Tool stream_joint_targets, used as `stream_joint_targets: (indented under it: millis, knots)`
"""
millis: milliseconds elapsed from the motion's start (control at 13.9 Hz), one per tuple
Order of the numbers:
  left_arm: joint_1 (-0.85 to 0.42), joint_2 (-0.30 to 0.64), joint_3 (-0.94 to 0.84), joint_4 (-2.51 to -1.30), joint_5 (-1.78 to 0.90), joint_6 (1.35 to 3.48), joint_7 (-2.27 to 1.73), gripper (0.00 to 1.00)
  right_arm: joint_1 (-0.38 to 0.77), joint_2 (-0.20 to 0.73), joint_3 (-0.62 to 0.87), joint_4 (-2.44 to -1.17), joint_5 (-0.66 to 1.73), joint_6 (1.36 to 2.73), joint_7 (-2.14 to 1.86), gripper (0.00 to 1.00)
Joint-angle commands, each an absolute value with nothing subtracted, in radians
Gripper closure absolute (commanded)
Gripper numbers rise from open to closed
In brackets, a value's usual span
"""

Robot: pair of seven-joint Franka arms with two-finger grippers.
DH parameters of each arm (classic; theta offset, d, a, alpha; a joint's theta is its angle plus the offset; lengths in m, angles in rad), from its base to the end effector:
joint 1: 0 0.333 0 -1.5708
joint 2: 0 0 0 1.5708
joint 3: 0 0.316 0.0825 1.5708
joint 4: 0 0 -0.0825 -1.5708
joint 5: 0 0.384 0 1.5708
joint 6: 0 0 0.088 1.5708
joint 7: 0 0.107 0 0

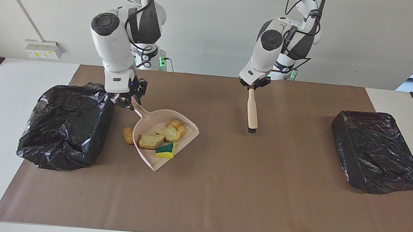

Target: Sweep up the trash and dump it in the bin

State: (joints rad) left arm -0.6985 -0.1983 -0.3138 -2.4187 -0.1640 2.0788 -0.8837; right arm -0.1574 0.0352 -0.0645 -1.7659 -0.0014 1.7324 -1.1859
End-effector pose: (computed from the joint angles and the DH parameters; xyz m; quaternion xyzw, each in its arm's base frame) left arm 0.2302 -0.3834 0.3699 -0.9965 0.0138 0.0741 0.0375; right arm 0.5529 -0.1244 0.5258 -0.8855 -0.4634 0.0273 0.0208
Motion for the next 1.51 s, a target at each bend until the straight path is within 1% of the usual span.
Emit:
stream_joint_targets:
  millis: [0, 144, 216, 360, 504, 576, 649, 721, 793, 865, 937, 1081, 1225, 1441]
  knots:
    - [-0.802, -0.241, -0.298, -2.522, -0.167, 2.187, -0.933, 1.00, -0.289, 0.032, -0.061, -1.750, -0.091, 1.729, -1.378, 1.00]
    - [-0.833, -0.245, -0.299, -2.531, -0.167, 2.209, -0.989, 1.00, -0.369, 0.022, -0.061, -1.752, -0.191, 1.790, -1.492, 1.00]
    - [-0.842, -0.247, -0.299, -2.531, -0.175, 2.215, -0.989, 1.00, -0.388, 0.021, -0.061, -1.756, -0.248, 1.827, -1.564, 1.00]
    - [-0.857, -0.226, -0.299, -2.533, -0.201, 2.226, -0.977, 1.00, -0.400, 0.020, -0.061, -1.764, -0.396, 1.871, -1.656, 1.00]
    - [-0.854, -0.210, -0.298, -2.522, -0.224, 2.226, -0.954, 1.00, -0.384, 0.005, -0.042, -1.820, -0.570, 1.907, -1.696, 1.00]
    - [-0.845, -0.195, -0.298, -2.507, -0.224, 2.221, -0.951, 0.87, -0.358, -0.005, -0.038, -1.853, -0.622, 1.933, -1.707, 1.00]
    - [-0.841, -0.186, -0.296, -2.493, -0.225, 2.211, -0.948, 0.83, -0.335, -0.021, -0.038, -1.883, -0.665, 1.948, -1.724, 1.00]
    - [-0.821, -0.183, -0.293, -2.488, -0.224, 2.209, -0.936, 0.57, -0.309, -0.029, -0.038, -1.900, -0.722, 1.957, -1.733, 1.00]
    - [-0.799, -0.181, -0.293, -2.471, -0.224, 2.209, -0.922, 0.17, -0.284, -0.031, -0.038, -1.904, -0.764, 1.960, -1.735, 1.00]
    - [-0.770, -0.183, -0.290, -2.453, -0.221, 2.206, -0.892, 0.01, -0.278, -0.031, -0.037, -1.905, -0.787, 1.968, -1.739, 1.00]
    - [-0.729, -0.183, -0.290, -2.426, -0.212, 2.197, -0.835, 0.00, -0.276, -0.031, -0.032, -1.905, -0.808, 1.970, -1.746, 1.00]
    - [-0.681, -0.183, -0.287, -2.370, -0.192, 2.151, -0.787, 0.00, -0.229, -0.023, -0.028, -1.891, -0.886, 1.973, -1.746, 1.00]
    - [-0.594, -0.183, -0.288, -2.297, -0.106, 2.067, -0.712, 0.00, -0.198, -0.017, -0.028, -1.878, -0.945, 1.971, -1.737, 1.00]
    - [-0.409, -0.183, -0.285, -2.131, -0.095, 1.936, -0.461, 0.00, -0.195, -0.018, -0.026, -1.841, -0.989, 1.962, -1.732, 1.00]
